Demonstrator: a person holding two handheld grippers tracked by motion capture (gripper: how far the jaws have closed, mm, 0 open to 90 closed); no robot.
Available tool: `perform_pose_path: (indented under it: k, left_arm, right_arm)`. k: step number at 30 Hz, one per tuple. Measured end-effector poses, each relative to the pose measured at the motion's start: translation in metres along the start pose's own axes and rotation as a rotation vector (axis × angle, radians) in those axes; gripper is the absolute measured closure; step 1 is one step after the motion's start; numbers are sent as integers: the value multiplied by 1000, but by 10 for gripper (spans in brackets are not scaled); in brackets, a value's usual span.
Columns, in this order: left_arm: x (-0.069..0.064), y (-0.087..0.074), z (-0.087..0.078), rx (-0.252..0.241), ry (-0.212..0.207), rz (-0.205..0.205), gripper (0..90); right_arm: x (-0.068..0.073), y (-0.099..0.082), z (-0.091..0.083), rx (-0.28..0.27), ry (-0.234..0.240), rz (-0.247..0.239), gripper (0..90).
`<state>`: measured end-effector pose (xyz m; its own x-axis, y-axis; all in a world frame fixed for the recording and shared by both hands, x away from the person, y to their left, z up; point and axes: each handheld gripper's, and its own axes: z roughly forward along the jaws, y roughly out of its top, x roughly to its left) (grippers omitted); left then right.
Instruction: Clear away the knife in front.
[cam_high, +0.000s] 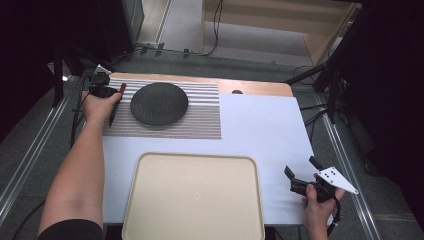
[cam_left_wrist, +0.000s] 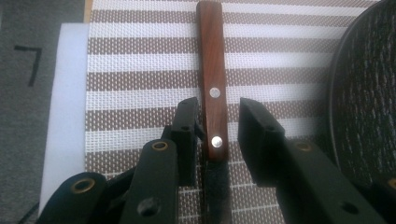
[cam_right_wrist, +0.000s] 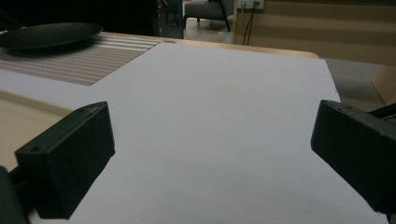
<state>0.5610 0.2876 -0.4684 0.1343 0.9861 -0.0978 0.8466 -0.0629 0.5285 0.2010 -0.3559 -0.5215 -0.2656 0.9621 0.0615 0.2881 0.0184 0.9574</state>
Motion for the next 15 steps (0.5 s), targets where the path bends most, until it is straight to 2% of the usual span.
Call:
perform_pose_path:
  k: [4,8,10,15]
  left_arm:
    - [-1,-1,3,24,15,3,704]
    - [-3,-1,4,26,33,-8,731]
    - [-5,0,4,35,58,15,752]
    - [-6,0,3,46,64,39,772]
  right_arm:
    - [0,0,0,0,4,5,0]
    - [0,0,0,0,2,1,0]
    - [0,0,0,0,2,2,0]
    - [0,0,0,0,-1,1,0]
